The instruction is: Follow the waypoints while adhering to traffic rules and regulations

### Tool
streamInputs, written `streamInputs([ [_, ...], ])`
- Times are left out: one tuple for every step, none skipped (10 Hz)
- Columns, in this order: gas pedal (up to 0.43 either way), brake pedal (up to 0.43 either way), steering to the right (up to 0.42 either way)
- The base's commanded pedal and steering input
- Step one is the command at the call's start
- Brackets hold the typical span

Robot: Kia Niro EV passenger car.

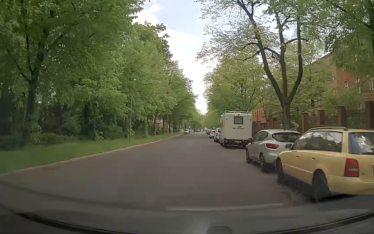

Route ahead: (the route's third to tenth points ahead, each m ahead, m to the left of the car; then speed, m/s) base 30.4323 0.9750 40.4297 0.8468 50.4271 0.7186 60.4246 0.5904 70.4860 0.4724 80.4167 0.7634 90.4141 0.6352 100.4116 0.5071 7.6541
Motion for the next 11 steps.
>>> streamInputs([
  [0.37,0.018,0.0],
  [0.37,0.018,0.0],
  [0.37,0.018,0.0],
  [0.37,0.018,0.0],
  [0.37,0.018,0.0],
  [0.37,0.018,0.0],
  [0.37,0.018,0.0],
  [0.37,0.018,0.0],
  [0.37,0.018,0.0],
  [0.37,0.018,0.0],
  [0.37,0.018,0.0],
])
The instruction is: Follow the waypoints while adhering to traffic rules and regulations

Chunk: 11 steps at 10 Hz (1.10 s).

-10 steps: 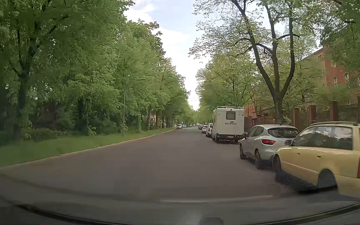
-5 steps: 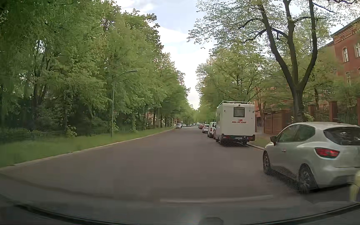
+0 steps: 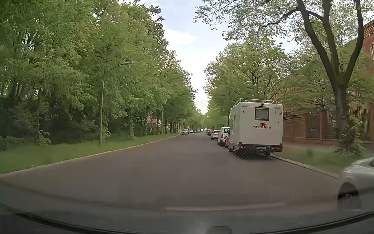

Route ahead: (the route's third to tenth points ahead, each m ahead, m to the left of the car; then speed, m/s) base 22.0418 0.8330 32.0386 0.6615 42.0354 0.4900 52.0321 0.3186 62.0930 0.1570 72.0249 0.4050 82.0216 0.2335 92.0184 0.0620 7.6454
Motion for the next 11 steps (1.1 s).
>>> streamInputs([
  [0.37,0.018,0.0],
  [0.37,0.018,0.0],
  [0.37,0.018,0.0],
  [0.37,0.018,0.0],
  [0.37,0.018,0.0],
  [0.37,0.018,0.001],
  [0.37,0.018,0.0],
  [0.37,0.018,0.001],
  [0.37,0.018,0.001],
  [0.37,0.018,0.001],
  [0.37,0.018,0.0],
])
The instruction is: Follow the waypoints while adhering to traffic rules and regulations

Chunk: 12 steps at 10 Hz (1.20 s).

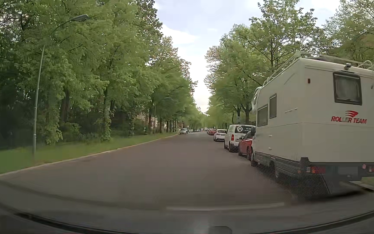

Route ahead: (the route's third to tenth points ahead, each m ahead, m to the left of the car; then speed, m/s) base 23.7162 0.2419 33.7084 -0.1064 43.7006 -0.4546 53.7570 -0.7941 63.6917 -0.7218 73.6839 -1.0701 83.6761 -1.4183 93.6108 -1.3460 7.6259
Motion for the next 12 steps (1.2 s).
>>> streamInputs([
  [0.37,0.018,0.0],
  [0.37,0.018,0.0],
  [0.37,0.018,0.0],
  [0.37,0.018,0.0],
  [0.37,0.018,0.0],
  [0.358,0.018,0.0],
  [0.358,0.018,0.0],
  [0.358,0.018,0.0],
  [0.358,0.018,0.0],
  [0.358,0.018,0.001],
  [0.358,0.018,0.001],
  [0.358,0.018,0.0],
])
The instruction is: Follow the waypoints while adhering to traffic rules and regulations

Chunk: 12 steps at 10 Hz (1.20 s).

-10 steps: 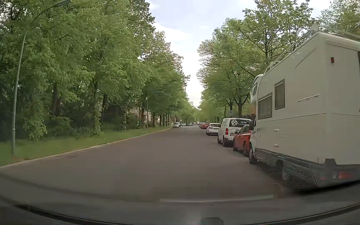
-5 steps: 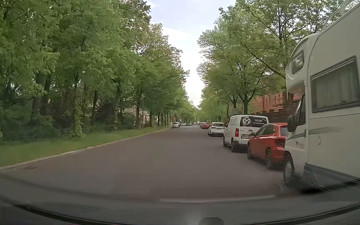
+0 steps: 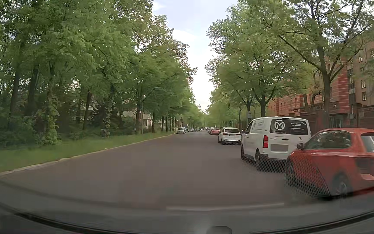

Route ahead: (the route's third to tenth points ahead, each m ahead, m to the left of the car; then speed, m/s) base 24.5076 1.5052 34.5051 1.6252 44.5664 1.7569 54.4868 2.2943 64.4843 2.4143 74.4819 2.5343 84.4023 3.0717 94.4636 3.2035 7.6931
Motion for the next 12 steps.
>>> streamInputs([
  [0.358,0.018,0.001],
  [0.358,0.018,0.0],
  [0.358,0.018,0.001],
  [0.358,0.018,0.001],
  [0.358,0.018,0.0],
  [0.358,0.018,0.001],
  [0.358,0.018,0.0],
  [0.358,0.018,0.001],
  [0.358,0.018,0.001],
  [0.358,0.018,0.001],
  [0.358,0.018,0.001],
  [0.358,0.018,0.0],
])
